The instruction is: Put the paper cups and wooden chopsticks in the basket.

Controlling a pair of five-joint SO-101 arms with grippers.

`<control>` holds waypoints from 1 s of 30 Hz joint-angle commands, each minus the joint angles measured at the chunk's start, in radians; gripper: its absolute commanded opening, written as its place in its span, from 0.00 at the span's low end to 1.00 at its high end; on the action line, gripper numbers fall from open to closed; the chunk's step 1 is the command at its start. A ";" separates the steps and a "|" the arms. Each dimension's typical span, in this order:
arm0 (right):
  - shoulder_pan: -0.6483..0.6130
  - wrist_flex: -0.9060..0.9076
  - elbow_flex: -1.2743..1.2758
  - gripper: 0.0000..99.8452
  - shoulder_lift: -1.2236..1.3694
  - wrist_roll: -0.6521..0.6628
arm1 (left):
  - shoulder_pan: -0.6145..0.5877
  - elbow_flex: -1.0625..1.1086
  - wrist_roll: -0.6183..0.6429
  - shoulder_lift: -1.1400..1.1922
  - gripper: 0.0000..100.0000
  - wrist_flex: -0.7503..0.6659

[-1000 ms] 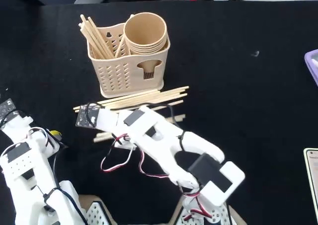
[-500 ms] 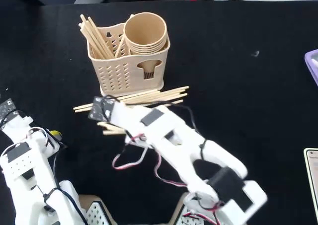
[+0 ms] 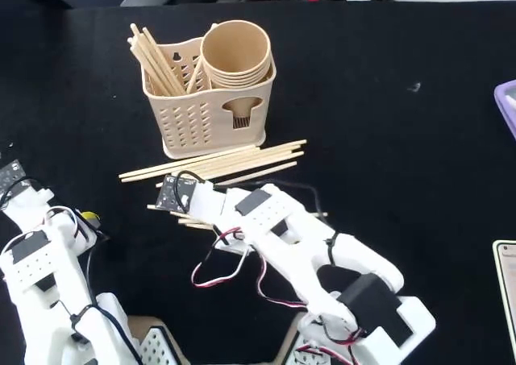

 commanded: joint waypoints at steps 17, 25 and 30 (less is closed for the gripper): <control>0.012 0.031 -0.024 0.01 -0.119 0.005 | 0.024 -0.041 0.003 -0.018 0.27 -0.008; 0.017 0.044 0.025 0.06 -0.131 0.006 | 0.024 -0.041 0.003 -0.015 0.27 -0.008; 0.017 0.120 0.035 0.18 -0.139 0.006 | 0.024 -0.041 0.003 -0.015 0.27 -0.008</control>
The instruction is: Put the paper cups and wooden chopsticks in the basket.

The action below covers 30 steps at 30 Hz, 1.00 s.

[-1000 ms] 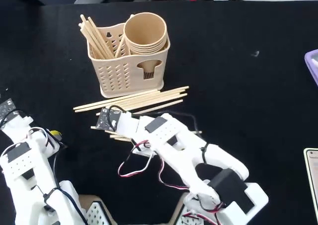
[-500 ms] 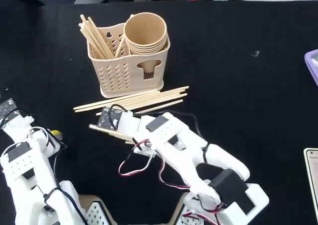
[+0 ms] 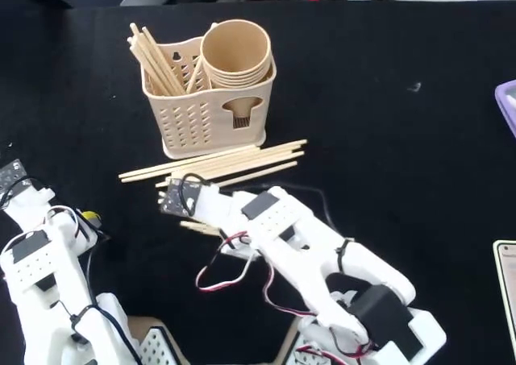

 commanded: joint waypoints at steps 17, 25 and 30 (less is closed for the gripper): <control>0.009 0.144 -0.163 0.01 -0.048 0.008 | 0.013 -0.041 0.003 -0.014 0.27 -0.008; 0.009 0.249 -0.291 0.01 -0.050 0.005 | 0.013 -0.041 0.003 -0.014 0.27 -0.008; 0.000 0.195 -0.249 0.01 -0.041 0.000 | 0.013 -0.041 0.003 -0.014 0.27 -0.008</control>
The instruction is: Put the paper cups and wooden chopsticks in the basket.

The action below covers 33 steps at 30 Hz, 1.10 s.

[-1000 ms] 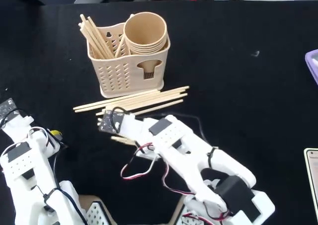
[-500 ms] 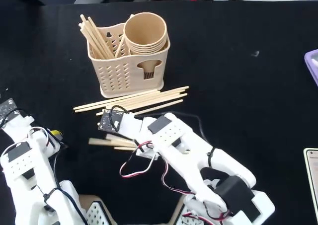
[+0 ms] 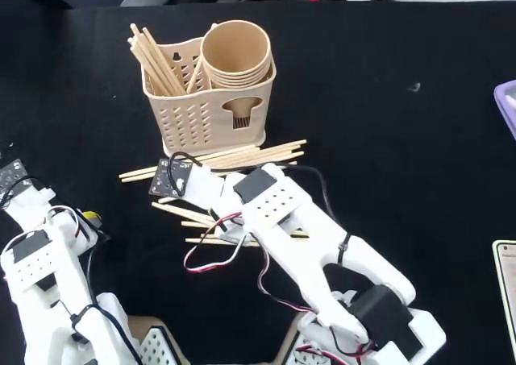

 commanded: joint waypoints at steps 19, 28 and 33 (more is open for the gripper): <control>-0.009 -0.390 0.199 0.11 -0.039 -0.081 | 0.013 -0.041 0.003 -0.014 0.27 -0.008; -0.026 -0.387 0.205 0.11 -0.030 -0.081 | 0.013 -0.041 0.003 -0.015 0.27 -0.008; -0.086 -0.399 0.196 0.11 0.071 -0.077 | 0.013 -0.039 0.003 -0.017 0.27 -0.008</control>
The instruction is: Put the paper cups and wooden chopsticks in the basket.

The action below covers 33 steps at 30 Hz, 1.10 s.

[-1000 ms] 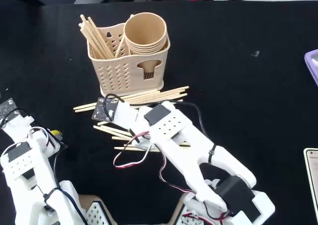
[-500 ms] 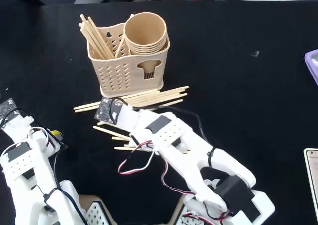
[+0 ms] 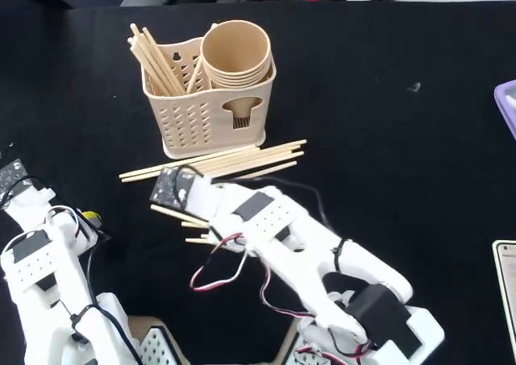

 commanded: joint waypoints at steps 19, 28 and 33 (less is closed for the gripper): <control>-0.011 0.066 -0.101 0.01 -0.027 -0.002 | 0.012 -0.039 0.002 -0.015 0.27 -0.008; -0.011 0.141 -0.097 0.01 -0.226 0.000 | 0.012 -0.039 0.002 -0.015 0.27 -0.008; -0.011 0.141 -0.120 0.01 -0.366 -0.008 | 0.012 -0.039 0.002 -0.015 0.27 -0.008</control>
